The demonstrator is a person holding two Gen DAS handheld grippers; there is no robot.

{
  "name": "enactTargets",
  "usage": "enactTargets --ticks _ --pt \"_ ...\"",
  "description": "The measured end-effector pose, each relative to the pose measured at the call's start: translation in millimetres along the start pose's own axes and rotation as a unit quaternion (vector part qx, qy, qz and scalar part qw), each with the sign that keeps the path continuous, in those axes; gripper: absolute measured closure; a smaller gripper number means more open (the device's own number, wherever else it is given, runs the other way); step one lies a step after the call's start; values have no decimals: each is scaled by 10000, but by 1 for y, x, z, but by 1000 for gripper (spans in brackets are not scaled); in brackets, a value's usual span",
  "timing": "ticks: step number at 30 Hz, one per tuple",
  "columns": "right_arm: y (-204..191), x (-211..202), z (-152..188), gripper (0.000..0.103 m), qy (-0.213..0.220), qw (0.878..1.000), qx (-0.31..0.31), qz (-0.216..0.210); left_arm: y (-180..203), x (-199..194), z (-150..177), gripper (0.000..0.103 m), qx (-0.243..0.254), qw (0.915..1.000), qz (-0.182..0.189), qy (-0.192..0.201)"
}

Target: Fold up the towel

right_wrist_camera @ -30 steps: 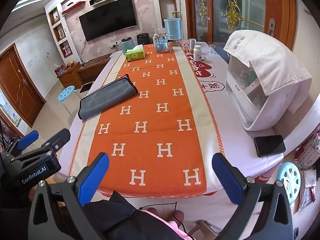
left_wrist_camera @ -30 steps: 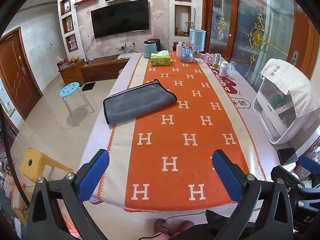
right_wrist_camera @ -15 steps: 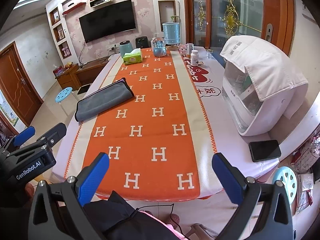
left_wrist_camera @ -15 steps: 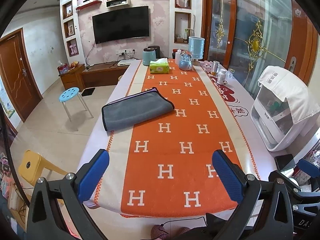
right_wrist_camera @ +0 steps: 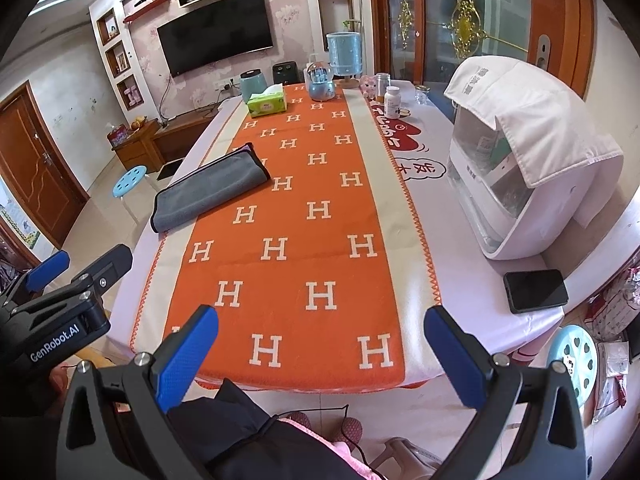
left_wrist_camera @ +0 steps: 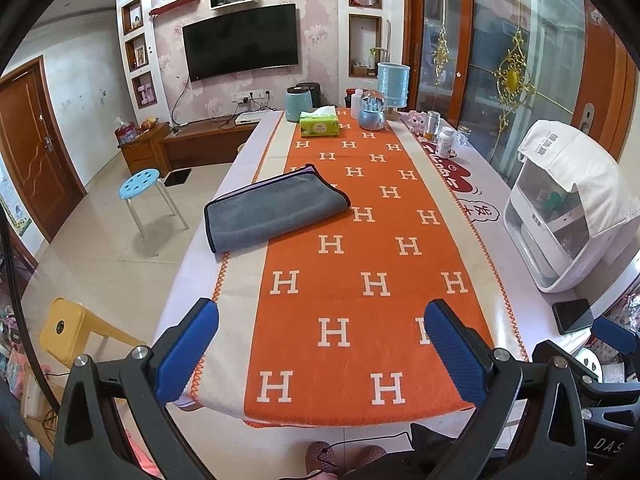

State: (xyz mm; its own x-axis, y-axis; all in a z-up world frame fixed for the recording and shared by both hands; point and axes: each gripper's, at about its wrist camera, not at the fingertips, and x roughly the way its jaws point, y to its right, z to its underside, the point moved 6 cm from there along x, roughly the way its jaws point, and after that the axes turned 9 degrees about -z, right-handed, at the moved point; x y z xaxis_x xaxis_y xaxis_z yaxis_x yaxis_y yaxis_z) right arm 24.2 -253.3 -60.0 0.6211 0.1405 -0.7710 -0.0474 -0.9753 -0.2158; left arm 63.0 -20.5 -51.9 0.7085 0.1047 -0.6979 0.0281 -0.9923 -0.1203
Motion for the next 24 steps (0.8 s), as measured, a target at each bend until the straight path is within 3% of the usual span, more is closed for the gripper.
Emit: enactTargets --ticks 24 --pt "-5 9 -3 0 -51 10000 -37 -47 -5 2 -2 1 -14 10000 -26 -10"
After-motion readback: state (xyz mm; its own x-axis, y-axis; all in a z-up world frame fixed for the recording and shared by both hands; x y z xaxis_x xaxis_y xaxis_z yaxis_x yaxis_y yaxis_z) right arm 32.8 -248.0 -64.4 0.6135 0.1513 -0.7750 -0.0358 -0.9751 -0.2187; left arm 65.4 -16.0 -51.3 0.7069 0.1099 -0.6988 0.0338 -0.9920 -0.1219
